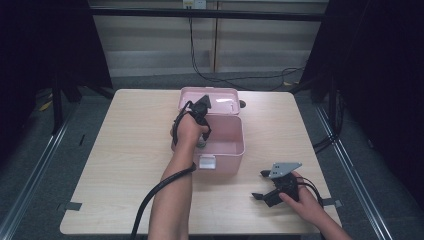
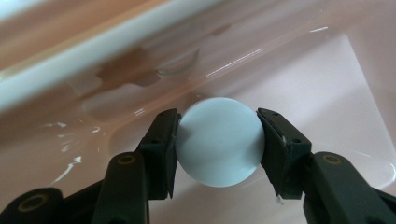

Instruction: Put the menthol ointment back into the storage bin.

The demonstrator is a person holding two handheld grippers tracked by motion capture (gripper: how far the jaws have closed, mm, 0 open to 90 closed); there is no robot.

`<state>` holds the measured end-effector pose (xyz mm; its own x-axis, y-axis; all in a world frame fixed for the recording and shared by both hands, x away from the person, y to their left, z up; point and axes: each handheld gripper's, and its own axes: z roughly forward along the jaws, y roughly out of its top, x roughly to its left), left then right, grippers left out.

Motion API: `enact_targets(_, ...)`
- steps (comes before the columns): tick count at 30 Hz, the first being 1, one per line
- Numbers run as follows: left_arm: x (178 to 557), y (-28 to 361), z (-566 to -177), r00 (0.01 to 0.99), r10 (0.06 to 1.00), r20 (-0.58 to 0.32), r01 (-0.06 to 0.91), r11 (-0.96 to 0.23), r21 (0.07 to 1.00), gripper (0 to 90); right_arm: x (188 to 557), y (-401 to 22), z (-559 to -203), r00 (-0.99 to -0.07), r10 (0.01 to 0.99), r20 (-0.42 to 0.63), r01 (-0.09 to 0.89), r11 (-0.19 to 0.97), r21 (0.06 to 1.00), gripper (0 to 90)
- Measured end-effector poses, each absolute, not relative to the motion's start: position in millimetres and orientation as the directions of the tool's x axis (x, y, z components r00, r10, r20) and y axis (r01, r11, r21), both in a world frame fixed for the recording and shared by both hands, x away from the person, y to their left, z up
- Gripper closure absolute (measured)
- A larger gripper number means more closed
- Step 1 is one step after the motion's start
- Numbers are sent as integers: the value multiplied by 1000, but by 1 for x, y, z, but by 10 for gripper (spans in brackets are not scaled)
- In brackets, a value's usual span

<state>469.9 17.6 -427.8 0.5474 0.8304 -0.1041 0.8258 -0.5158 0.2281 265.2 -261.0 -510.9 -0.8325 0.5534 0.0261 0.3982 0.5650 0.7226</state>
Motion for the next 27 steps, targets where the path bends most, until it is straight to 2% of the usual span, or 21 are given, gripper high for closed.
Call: enact_targets(27,472,16,-436,546,833,-87,821,-512,251,502,265,-261,-511,-831,556,27,401,564,722,115)
